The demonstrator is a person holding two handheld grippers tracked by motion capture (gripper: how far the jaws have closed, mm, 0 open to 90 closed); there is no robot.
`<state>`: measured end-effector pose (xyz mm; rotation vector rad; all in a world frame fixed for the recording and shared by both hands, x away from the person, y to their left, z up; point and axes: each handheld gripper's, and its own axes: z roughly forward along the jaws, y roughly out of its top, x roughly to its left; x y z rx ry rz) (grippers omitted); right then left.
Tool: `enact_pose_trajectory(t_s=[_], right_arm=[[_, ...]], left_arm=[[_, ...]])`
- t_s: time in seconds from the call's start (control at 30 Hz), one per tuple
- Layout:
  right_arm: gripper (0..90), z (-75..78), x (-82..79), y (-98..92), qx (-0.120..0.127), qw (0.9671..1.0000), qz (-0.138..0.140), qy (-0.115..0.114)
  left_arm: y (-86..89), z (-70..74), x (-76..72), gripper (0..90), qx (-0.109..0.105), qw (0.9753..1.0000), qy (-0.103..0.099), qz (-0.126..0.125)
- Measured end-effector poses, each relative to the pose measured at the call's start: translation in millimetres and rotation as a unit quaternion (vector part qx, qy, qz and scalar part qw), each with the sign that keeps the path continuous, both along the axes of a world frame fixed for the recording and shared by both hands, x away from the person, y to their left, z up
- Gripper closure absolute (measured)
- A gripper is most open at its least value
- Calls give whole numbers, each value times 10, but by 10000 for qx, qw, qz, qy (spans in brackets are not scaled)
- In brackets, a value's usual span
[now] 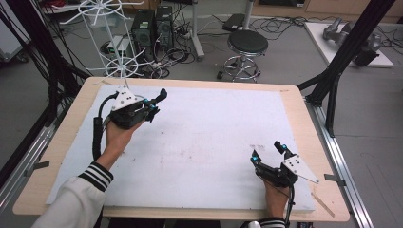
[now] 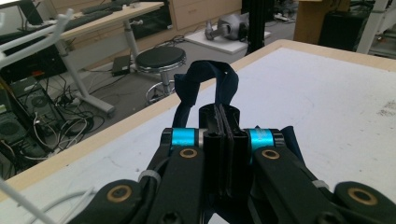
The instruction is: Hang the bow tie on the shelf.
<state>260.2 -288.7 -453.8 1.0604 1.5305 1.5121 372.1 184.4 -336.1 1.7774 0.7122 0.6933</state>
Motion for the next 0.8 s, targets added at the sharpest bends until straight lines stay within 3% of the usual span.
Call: enact_pose_trajectory(t_s=[0.8], right_arm=[[93,1,-2,2,-1,10000,-30,14]], left_arm=[[568,-9,-131,881,-137,9985,141,504]])
